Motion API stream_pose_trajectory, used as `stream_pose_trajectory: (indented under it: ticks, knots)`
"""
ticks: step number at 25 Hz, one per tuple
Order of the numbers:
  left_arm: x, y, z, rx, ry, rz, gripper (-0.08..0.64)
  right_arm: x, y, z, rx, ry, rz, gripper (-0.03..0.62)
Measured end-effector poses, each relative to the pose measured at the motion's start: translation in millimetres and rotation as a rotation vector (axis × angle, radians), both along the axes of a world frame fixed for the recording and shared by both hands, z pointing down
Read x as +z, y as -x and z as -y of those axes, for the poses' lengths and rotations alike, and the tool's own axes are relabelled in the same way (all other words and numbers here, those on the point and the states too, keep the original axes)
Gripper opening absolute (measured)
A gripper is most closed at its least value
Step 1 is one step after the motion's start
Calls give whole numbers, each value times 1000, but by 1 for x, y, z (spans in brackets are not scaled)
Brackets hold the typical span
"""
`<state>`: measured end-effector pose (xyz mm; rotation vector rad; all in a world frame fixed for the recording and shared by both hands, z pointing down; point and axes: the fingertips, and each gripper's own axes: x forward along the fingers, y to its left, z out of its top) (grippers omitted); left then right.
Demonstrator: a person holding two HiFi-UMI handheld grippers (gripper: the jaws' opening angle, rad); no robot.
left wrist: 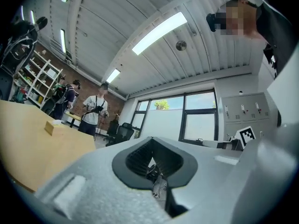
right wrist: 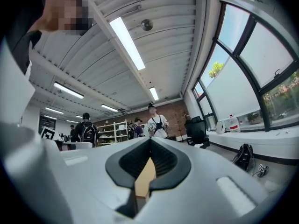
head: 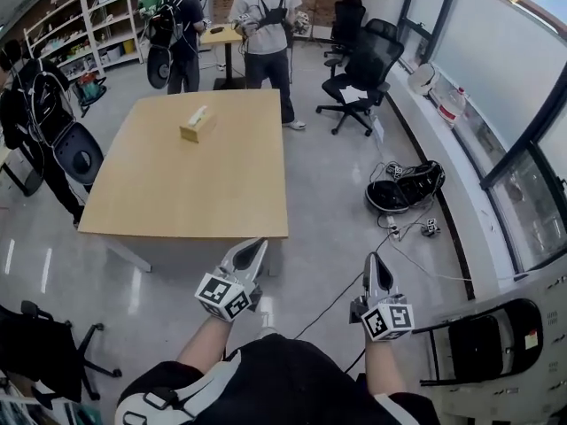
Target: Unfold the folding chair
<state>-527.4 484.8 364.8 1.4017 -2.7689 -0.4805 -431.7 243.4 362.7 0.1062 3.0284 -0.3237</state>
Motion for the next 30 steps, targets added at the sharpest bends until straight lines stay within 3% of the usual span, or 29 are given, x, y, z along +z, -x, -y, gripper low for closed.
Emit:
stream_pose_trajectory:
  ticks: [9, 20, 30]
  knots:
    - [-11, -36, 104, 204, 8, 44, 3, -7, -70, 73, 187, -44, 3, 5]
    - [-12, -81, 212, 462, -8, 54, 3, -3, -187, 156, 533, -66, -14, 3]
    - [-13, -136, 288, 669, -92, -31, 3, 1, -261, 186, 728, -69, -28, 3]
